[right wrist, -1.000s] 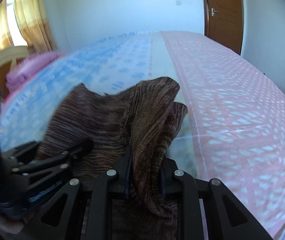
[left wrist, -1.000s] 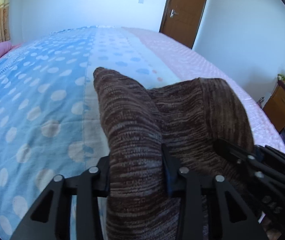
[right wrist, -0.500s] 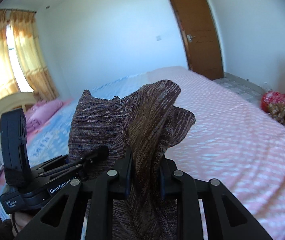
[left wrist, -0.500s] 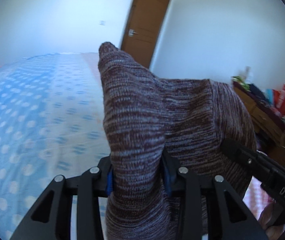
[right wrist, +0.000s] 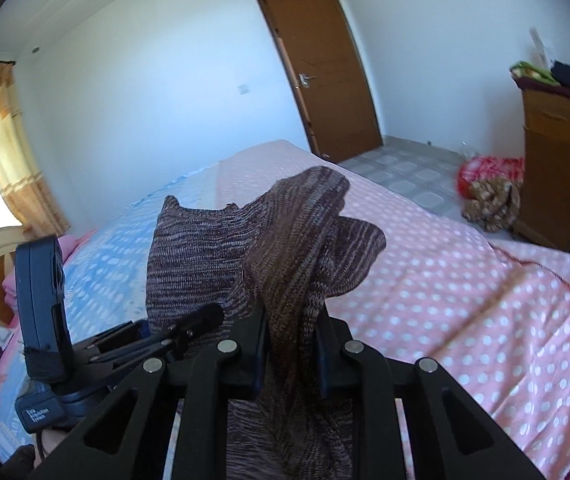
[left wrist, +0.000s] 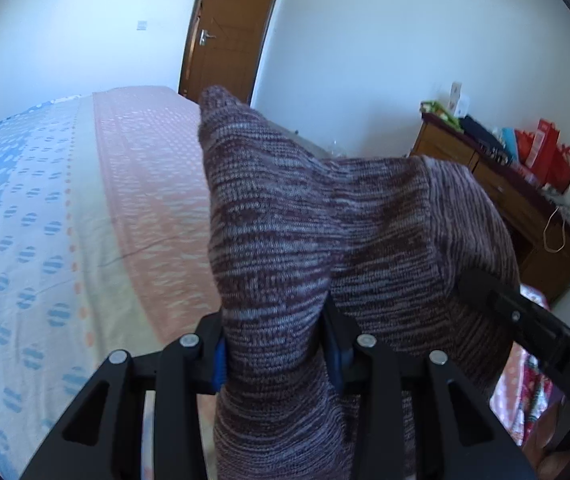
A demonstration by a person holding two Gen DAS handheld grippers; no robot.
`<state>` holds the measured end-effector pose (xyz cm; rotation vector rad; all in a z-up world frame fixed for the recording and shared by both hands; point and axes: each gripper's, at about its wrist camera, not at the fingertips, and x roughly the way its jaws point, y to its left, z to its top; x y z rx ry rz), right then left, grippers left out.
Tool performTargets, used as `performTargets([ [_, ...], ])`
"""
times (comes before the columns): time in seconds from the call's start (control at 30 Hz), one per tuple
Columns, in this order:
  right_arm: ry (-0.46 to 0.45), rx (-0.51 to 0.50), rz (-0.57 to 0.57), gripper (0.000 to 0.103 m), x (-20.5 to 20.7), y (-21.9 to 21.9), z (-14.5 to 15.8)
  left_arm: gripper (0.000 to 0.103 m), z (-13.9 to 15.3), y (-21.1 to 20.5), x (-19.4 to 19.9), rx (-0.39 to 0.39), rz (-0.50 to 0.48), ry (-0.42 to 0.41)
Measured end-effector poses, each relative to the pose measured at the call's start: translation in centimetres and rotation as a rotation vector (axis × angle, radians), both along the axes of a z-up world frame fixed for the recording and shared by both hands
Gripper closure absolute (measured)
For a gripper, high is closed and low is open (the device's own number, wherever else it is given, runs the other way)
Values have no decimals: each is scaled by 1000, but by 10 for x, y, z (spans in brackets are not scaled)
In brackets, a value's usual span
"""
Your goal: Fold small clothes
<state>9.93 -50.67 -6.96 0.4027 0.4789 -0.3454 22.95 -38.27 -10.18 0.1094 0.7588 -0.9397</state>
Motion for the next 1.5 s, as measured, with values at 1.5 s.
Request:
performTargets([
  [1.5,251,21,-14,87,-58,19,-76,36,-40,9,-90,280,92,-191],
])
